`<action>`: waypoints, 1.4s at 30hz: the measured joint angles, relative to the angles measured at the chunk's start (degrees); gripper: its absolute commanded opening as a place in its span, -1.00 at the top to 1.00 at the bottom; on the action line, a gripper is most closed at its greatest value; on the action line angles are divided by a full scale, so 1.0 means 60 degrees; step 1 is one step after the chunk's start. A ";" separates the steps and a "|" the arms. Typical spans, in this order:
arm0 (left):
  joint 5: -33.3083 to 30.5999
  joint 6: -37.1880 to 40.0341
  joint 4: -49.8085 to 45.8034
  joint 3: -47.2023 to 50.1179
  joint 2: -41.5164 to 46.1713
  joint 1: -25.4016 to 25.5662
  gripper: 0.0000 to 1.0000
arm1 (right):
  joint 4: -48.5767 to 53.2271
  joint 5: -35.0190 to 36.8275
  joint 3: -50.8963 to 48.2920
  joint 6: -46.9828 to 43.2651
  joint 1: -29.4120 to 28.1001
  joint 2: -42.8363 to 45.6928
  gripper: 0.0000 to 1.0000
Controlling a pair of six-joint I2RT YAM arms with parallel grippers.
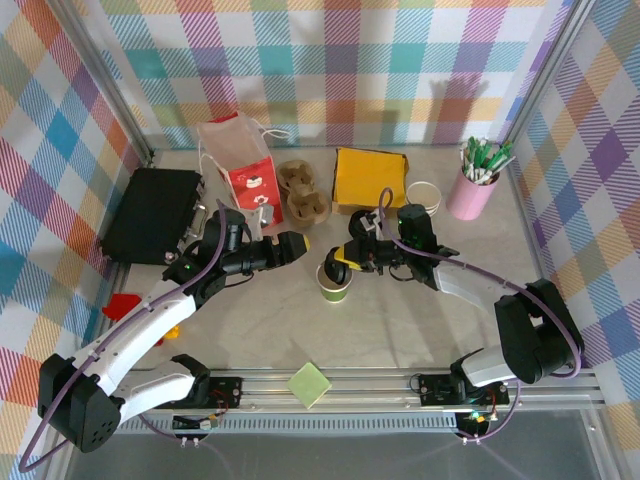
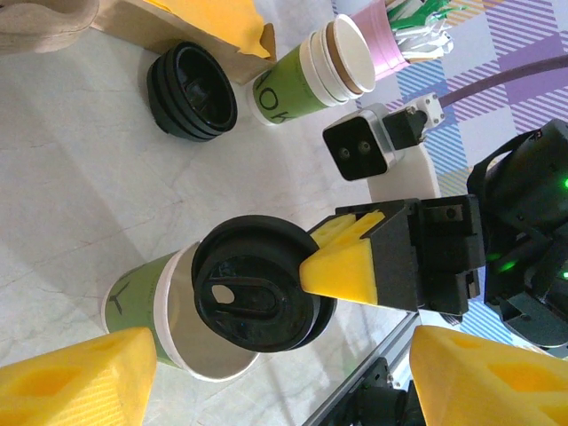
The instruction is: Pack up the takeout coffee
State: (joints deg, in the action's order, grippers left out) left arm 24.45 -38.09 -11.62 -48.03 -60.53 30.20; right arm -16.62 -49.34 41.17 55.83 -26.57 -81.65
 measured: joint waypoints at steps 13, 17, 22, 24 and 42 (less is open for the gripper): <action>0.0000 -0.0004 0.0000 0.0000 0.0004 0.0004 -0.49 | 0.1636 0.0878 0.0055 -0.1235 0.0106 0.0127 0.15; -0.0004 -0.0004 0.0000 0.0000 0.0011 0.0004 -0.49 | 0.2506 0.1308 0.0157 -0.1734 0.0106 0.0273 0.09; 0.0000 -0.0004 0.0000 0.0000 0.0011 0.0007 -0.49 | 0.3078 0.1596 0.0379 -0.2120 0.0106 0.0375 0.05; -0.0004 -0.0004 0.0000 0.0000 0.0011 0.0004 -0.49 | 0.3206 0.1657 0.0426 -0.2211 0.0106 0.0375 0.03; -0.0004 -0.0007 0.0219 0.0248 0.0047 0.0007 -0.48 | 0.4856 0.2765 0.1122 -0.3238 -0.0040 0.0375 -0.08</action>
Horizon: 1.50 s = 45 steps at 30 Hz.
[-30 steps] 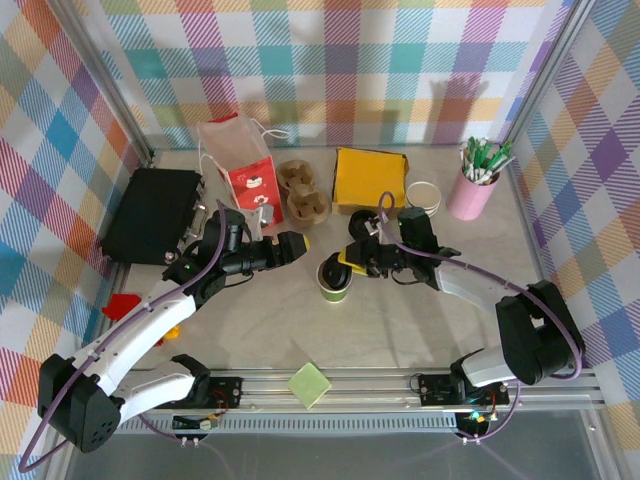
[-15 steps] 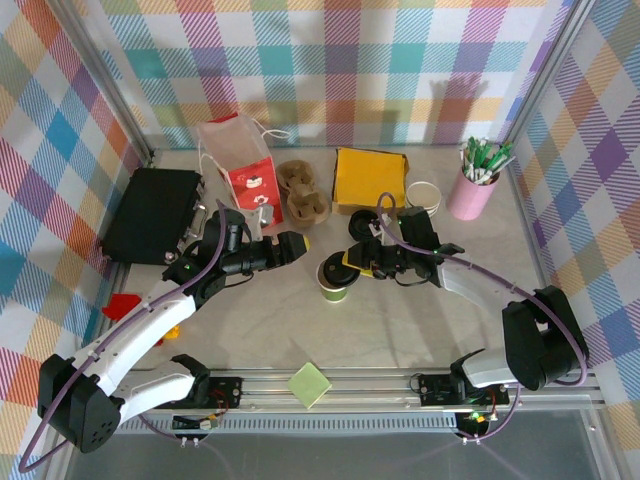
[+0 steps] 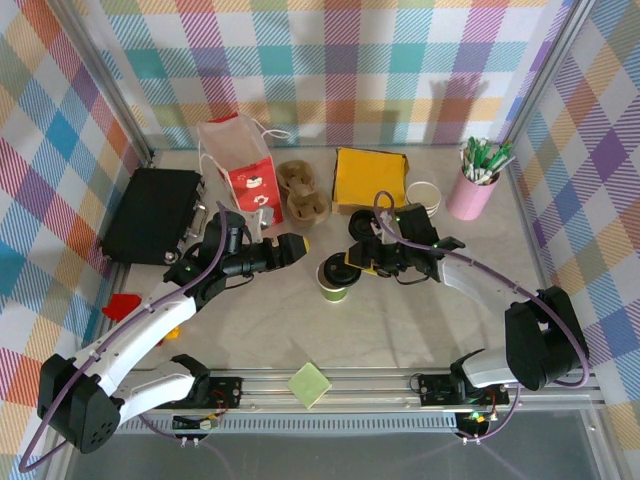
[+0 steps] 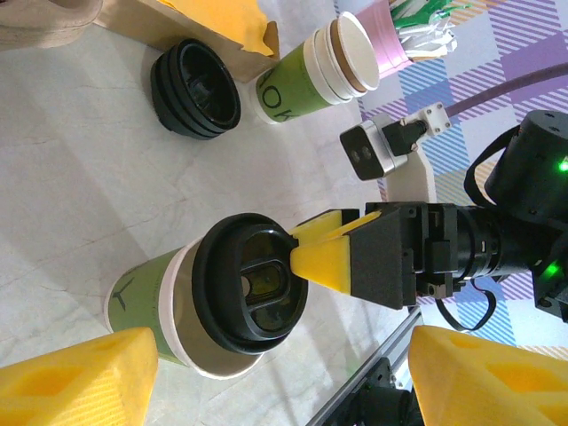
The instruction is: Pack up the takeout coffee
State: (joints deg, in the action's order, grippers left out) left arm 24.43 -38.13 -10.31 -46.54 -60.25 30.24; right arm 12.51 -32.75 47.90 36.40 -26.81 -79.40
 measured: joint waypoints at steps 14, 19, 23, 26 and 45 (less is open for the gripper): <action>-0.0004 0.0000 0.0000 0.0109 0.0000 0.0000 -0.48 | 0.1228 0.1268 0.1027 -0.0696 -0.0863 -0.0102 -0.09; -0.0004 0.0004 0.0000 0.0106 0.0000 0.0000 -0.48 | 0.1552 0.1603 0.1206 -0.0885 -0.1049 -0.0277 -0.13; -0.0007 0.0004 -0.0004 0.0109 -0.0004 0.0000 -0.48 | 0.1814 0.1792 0.1249 -0.1013 -0.1104 -0.0364 -0.16; -0.0007 0.0007 -0.0004 0.0109 -0.0004 0.0000 -0.48 | 0.2080 0.2029 0.1388 -0.1169 -0.1166 -0.0433 -0.16; -0.0259 0.0080 -0.0011 0.0113 -0.0022 0.0018 -0.45 | 0.2798 0.3038 0.1876 -0.1654 -0.1800 -0.0572 -0.24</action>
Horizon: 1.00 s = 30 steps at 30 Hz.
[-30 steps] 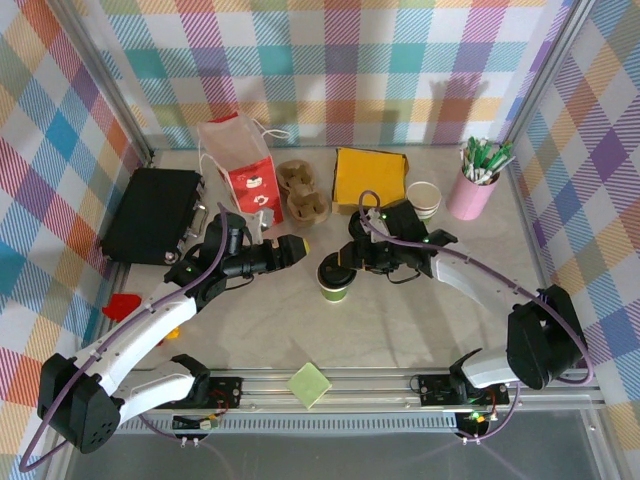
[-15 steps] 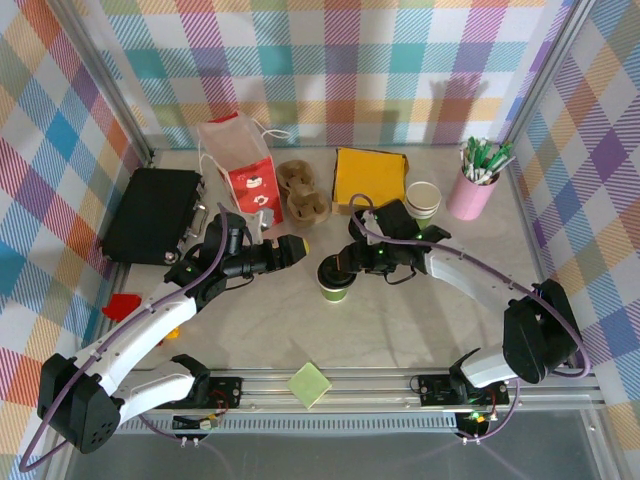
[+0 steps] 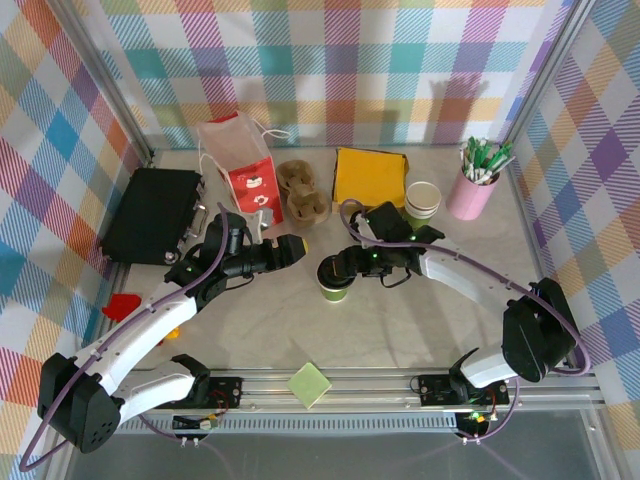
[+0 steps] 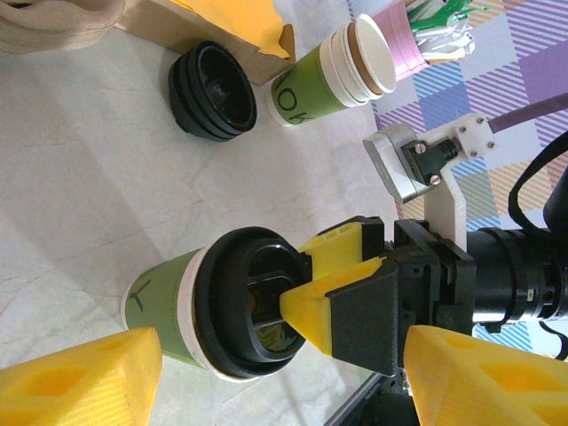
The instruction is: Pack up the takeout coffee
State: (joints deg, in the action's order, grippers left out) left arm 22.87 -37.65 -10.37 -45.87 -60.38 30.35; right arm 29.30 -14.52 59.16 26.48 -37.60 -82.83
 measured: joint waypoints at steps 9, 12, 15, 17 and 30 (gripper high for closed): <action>-0.0222 0.0168 -0.0025 0.0047 -0.0270 0.0175 -0.44 | 0.0058 0.0102 0.0146 0.0000 -0.0229 -0.0106 -0.29; -0.0284 0.0244 -0.0036 0.0047 -0.0452 0.0299 -0.44 | 0.0062 0.0106 0.0262 -0.0004 -0.0229 -0.0189 -0.31; -0.0415 0.0328 -0.0076 0.0047 -0.0667 0.0386 -0.47 | 0.0091 0.0113 0.0331 -0.0036 -0.0229 -0.0189 -0.35; -0.0499 0.0441 -0.0142 0.0025 -0.0852 0.0455 -0.53 | 0.0109 0.0160 0.0375 -0.0073 -0.0229 -0.0189 -0.38; -0.0681 0.1155 -0.0499 -0.0707 -0.2739 0.1082 -0.58 | -0.0135 -0.0211 -0.0182 0.0018 0.0528 0.1016 -0.32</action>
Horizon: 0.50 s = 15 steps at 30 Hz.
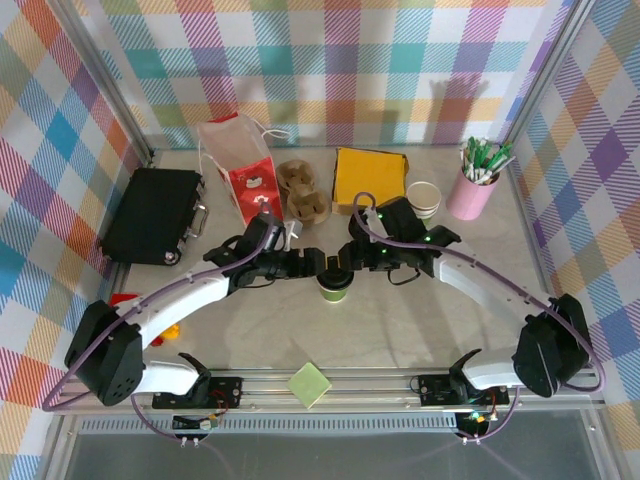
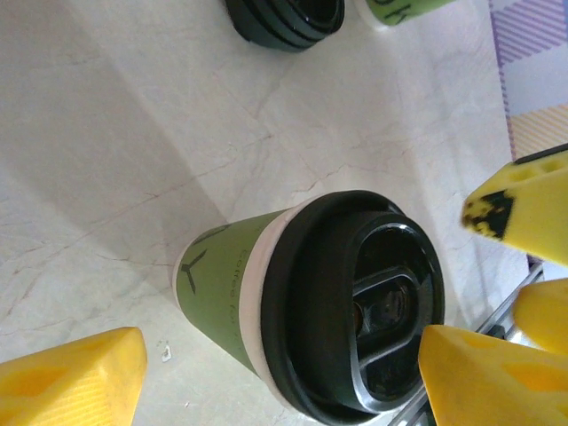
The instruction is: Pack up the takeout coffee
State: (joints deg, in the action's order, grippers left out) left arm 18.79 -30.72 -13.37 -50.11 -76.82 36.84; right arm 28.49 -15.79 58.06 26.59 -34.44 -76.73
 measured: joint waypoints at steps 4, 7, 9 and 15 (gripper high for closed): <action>-0.0007 0.0095 0.0000 -0.0175 -0.0463 0.0197 -0.51 | -0.0270 -0.0302 -0.0503 0.0248 0.0251 0.0124 -0.27; -0.0084 0.0124 -0.0004 -0.0215 -0.0612 0.0240 -0.42 | -0.0510 -0.0579 -0.0882 0.0481 0.0255 0.0127 -0.24; -0.0200 0.0157 -0.0018 -0.0251 -0.0674 0.0240 -0.33 | -0.0747 -0.0812 -0.1129 0.0692 0.0255 0.0127 -0.22; -0.0495 0.0295 -0.0117 -0.0302 -0.0688 0.0240 -0.20 | -0.1366 -0.1311 -0.1402 0.1155 0.0255 0.0127 -0.19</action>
State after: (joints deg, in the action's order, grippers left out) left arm 15.81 -28.95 -14.06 -51.92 -80.95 38.28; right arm 20.29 -23.66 49.65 33.52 -32.91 -75.96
